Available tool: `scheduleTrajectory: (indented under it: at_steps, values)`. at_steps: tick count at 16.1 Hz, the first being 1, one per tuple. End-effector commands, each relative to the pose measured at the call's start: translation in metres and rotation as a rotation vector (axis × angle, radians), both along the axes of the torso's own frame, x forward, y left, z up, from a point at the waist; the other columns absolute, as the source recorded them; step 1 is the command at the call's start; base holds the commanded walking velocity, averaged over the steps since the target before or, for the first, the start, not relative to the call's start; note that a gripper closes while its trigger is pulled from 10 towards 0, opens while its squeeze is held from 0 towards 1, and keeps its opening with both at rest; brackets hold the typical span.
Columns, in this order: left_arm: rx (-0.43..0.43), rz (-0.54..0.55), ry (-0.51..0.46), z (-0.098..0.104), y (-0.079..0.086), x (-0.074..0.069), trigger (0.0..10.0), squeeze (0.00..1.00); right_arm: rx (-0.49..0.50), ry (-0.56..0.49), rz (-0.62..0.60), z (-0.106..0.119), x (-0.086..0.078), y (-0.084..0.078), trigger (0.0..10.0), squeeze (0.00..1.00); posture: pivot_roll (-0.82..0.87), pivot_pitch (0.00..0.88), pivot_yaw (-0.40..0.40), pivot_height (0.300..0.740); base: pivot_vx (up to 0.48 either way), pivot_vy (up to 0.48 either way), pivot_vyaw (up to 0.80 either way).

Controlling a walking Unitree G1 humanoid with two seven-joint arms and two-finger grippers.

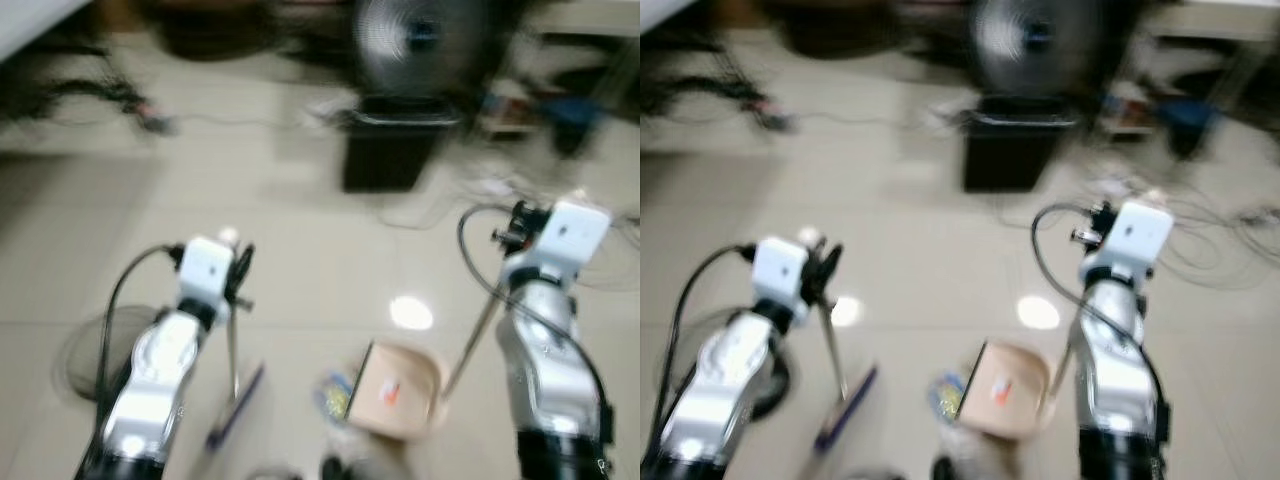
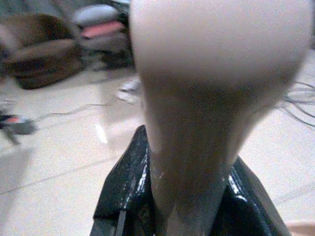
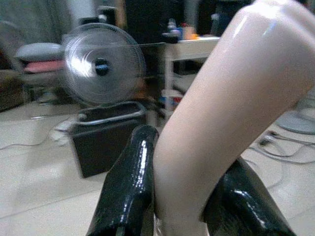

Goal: Sweep floor

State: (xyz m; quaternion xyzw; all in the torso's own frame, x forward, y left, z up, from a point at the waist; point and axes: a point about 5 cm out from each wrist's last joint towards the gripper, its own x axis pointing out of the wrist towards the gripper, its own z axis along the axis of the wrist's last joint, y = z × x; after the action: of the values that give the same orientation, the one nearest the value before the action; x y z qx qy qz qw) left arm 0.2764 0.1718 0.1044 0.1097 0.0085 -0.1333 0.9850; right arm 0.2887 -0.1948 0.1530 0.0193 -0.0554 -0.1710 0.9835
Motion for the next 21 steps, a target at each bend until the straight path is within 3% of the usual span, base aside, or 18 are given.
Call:
scheduleTrajectory:
  at_steps: [1,6,9,17,21]
  values:
    - [0.011,-0.010,-0.037,0.008,-0.001,0.001,10.0,0.00,0.002,-0.034,0.010,0.009,0.001,0.001,10.0,0.00,-0.06,0.050,0.027,0.740,0.000,-0.398,-0.59]
    - [-0.026,0.066,-0.052,0.011,0.007,0.005,10.0,0.00,0.000,-0.054,0.074,0.014,0.004,0.006,10.0,0.00,-0.06,0.050,0.025,0.740,0.000,-0.155,0.00]
    - [0.001,0.095,-0.082,0.016,0.008,0.009,10.0,0.00,-0.022,-0.048,0.177,0.013,0.009,0.016,10.0,0.00,-0.06,0.046,0.028,0.740,0.000,0.000,0.00]
    - [-0.028,0.101,-0.140,0.025,0.000,0.010,10.0,0.00,-0.051,0.002,0.263,0.001,0.010,0.026,10.0,0.00,-0.05,0.025,0.024,0.740,0.000,0.000,0.00]
    - [-0.035,0.093,-0.142,0.026,-0.005,0.012,10.0,0.00,-0.068,0.017,0.288,-0.002,0.010,0.029,10.0,0.00,-0.05,0.018,0.025,0.740,0.211,0.000,0.59]
